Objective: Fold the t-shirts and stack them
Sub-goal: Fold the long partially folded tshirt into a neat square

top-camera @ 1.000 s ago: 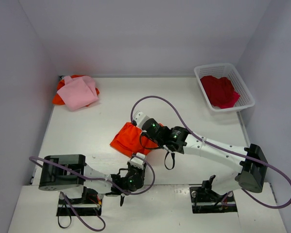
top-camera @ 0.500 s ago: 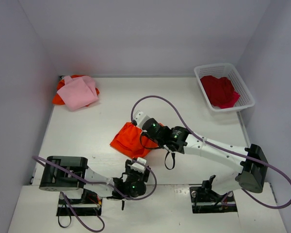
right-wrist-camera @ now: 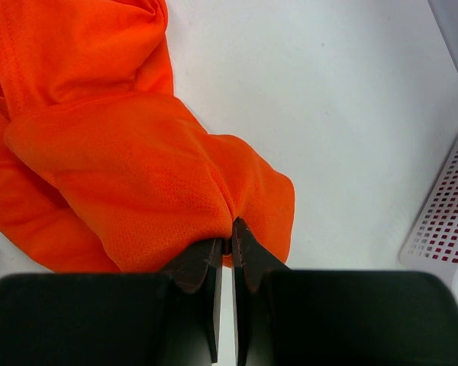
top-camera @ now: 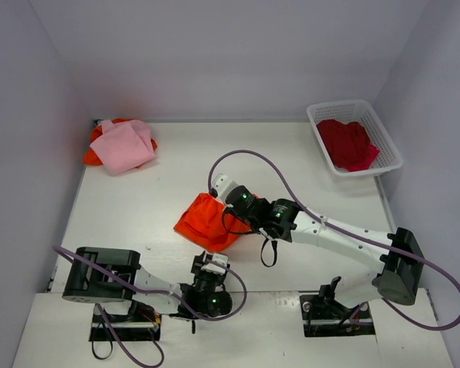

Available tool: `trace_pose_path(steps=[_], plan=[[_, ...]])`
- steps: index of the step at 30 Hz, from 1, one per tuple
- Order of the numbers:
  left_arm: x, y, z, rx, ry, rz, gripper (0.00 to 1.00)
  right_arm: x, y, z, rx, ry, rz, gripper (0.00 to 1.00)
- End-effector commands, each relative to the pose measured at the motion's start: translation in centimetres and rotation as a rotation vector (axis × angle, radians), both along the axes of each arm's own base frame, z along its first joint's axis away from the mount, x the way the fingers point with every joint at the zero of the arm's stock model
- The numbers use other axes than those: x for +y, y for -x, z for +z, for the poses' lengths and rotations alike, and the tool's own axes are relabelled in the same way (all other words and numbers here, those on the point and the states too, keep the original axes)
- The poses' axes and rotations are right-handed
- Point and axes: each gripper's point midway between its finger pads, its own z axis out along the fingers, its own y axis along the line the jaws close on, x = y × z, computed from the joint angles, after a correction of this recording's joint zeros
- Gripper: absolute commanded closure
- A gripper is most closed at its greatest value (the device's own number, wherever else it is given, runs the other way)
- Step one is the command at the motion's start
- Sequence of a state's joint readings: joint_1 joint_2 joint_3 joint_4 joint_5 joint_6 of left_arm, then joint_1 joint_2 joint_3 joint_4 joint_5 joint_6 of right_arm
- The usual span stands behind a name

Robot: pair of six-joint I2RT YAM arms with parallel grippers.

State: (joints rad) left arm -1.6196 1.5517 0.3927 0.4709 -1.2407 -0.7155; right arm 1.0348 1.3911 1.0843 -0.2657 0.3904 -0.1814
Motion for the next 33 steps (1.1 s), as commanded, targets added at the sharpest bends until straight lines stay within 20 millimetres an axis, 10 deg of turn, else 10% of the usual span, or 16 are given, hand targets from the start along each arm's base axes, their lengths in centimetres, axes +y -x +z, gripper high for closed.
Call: trace_pose_path(steps=[1,15,24,33], plan=[[-0.5,-0.5,2.0,-0.071,0.048,0.074,0.56,0.2,-0.3,2.1,-0.043,-0.069,-0.010,1.00],[-5.9,-1.3,2.5,-0.090,0.011,-0.102,0.60,0.3,-0.3,2.6,-0.042,-0.080,-0.009,1.00],[-4.9,-3.4,3.0,-0.098,-0.031,-0.084,0.60,-0.2,0.0,3.3,-0.051,-0.100,-0.012,1.00],[-5.8,-3.3,2.5,-0.087,-0.022,-0.107,0.97,-0.5,-0.1,3.8,-0.065,-0.097,-0.019,1.00]])
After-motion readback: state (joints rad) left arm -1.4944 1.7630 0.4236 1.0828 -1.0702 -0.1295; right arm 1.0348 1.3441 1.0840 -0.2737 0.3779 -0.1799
